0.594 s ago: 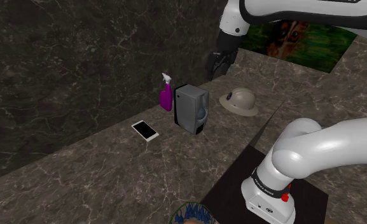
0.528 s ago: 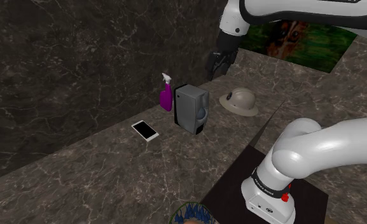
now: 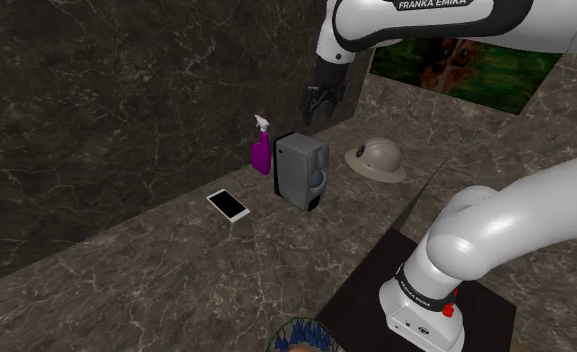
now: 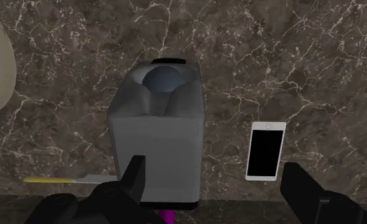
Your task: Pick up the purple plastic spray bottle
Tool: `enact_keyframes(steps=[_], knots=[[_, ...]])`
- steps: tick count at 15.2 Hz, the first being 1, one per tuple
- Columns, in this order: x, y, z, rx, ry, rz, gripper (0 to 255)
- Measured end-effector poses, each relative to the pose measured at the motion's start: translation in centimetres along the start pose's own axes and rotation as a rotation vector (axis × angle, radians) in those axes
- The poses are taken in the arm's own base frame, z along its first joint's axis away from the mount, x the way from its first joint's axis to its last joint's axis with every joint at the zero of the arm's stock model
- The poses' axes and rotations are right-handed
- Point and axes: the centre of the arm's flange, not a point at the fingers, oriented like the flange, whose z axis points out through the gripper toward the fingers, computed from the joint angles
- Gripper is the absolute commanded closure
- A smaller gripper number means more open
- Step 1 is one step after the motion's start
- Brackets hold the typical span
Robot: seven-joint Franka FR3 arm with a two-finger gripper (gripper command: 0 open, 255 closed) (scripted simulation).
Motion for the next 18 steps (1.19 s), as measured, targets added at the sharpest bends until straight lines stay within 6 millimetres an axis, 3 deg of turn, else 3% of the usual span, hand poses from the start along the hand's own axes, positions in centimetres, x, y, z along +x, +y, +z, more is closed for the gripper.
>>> enact_keyframes(steps=[18], knots=[[21.2, 3.8, 10.9, -0.009, 0.009, 0.000, 0]])
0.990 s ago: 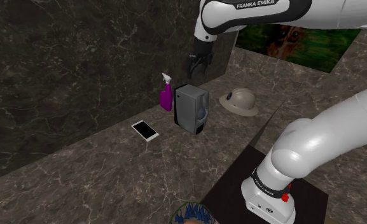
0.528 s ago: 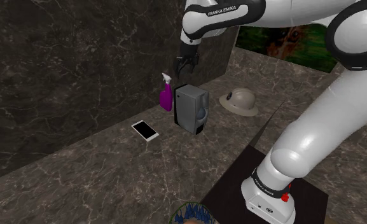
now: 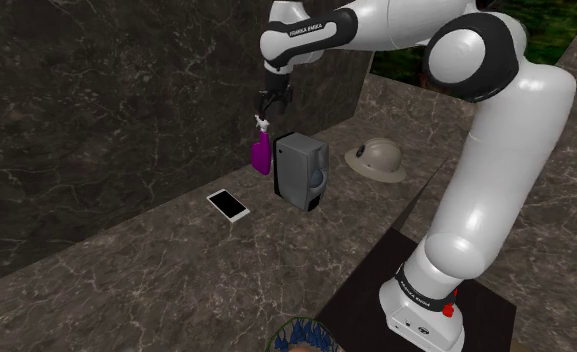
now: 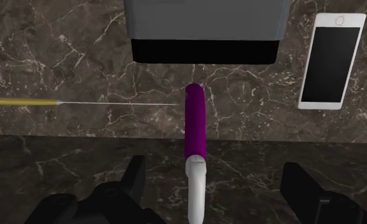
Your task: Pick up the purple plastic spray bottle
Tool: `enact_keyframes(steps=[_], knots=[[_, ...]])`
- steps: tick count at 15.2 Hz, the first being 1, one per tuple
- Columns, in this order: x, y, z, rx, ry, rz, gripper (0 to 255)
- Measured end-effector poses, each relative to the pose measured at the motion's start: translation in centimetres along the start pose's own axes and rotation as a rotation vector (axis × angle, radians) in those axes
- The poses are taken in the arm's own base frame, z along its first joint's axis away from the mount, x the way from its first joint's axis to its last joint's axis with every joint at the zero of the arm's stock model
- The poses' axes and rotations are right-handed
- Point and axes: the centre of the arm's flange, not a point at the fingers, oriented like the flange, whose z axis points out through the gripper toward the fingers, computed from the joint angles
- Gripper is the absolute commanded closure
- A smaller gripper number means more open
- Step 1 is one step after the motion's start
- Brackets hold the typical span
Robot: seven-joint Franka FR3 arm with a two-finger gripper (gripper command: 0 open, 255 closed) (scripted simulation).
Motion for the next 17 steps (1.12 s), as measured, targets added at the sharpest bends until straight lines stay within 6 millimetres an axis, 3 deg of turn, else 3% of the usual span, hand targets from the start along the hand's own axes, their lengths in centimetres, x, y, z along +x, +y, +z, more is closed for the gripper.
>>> enact_keyframes(steps=[3, 10, 11, 17], knots=[[2.3, 0.6, 1.5, -0.001, 0.000, 0.000, 0], [2.4, 0.6, 5.4, -0.001, 0.001, 0.000, 0], [2.3, 0.5, 5.6, -0.001, 0.001, 0.000, 255], [2.3, 0.5, 5.7, -0.001, 0.002, 0.000, 255]])
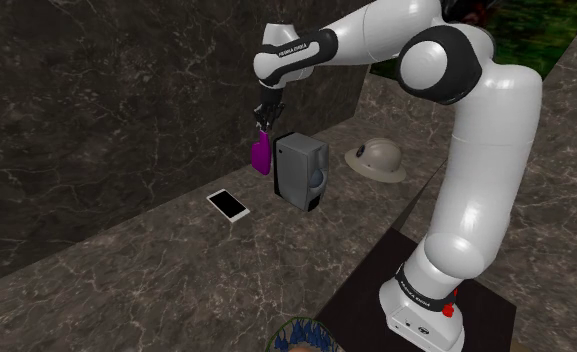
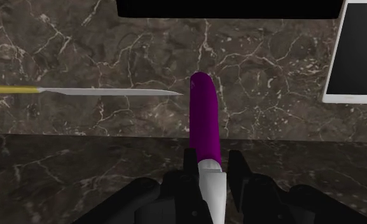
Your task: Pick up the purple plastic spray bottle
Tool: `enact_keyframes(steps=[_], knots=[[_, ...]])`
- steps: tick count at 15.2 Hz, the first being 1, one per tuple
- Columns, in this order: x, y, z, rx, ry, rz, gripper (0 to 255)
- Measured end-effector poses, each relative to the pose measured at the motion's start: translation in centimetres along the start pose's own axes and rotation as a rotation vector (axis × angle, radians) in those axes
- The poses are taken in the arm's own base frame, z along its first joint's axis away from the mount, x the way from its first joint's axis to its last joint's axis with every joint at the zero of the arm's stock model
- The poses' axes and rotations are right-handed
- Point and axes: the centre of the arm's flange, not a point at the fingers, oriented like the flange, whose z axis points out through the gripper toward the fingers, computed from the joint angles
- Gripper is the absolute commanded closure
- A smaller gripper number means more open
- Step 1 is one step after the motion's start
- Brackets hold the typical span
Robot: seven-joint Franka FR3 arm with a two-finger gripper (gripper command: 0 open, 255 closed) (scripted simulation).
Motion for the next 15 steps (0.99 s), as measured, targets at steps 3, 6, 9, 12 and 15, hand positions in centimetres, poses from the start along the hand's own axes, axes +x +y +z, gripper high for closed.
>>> enact_keyframes(steps=[3, 6, 9, 12, 15], knots=[[0.0, 0.0, 0.0, 0.000, 0.000, 0.000, 255], [0.1, 0.0, -0.6, 0.000, -0.001, 0.000, 255], [0.3, 0.0, -2.2, 0.000, -0.001, 0.000, 255], [0.4, 0.1, -3.7, 0.000, -0.001, 0.000, 255], [0.6, 0.2, -5.2, 0.000, 0.000, 0.000, 255]])
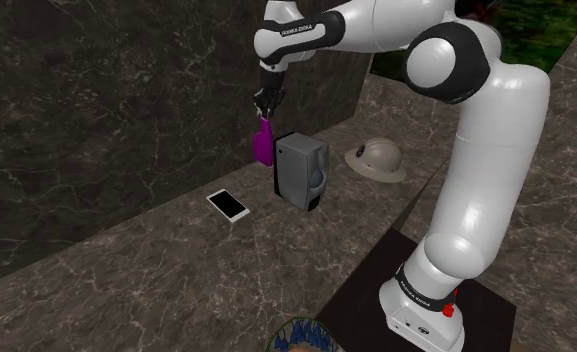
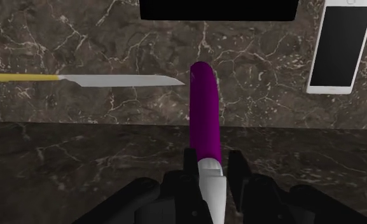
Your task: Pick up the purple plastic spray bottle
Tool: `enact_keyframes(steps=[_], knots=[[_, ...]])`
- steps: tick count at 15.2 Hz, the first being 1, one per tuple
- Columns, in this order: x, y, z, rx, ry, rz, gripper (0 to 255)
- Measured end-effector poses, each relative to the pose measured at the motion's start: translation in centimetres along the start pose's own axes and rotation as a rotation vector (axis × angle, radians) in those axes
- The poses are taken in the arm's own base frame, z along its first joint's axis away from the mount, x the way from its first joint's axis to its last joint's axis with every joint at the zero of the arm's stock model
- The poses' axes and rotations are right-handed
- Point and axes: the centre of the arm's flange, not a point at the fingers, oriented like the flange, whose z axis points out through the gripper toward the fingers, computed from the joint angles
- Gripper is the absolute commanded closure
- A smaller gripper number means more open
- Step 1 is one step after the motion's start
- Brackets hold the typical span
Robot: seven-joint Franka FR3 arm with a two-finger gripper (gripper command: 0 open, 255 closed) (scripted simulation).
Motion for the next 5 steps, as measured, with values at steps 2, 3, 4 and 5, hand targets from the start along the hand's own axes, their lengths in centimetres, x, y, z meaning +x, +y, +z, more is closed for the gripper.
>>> enact_keyframes(steps=[2, 3, 4, 5], knots=[[0.2, 0.0, -1.1, 0.000, 0.000, 0.000, 255], [0.2, 0.0, -1.6, 0.000, 0.000, 0.000, 255], [0.4, 0.0, -2.2, 0.000, 0.000, 0.000, 255], [0.3, 0.0, -2.5, 0.000, 0.000, 0.000, 255]])
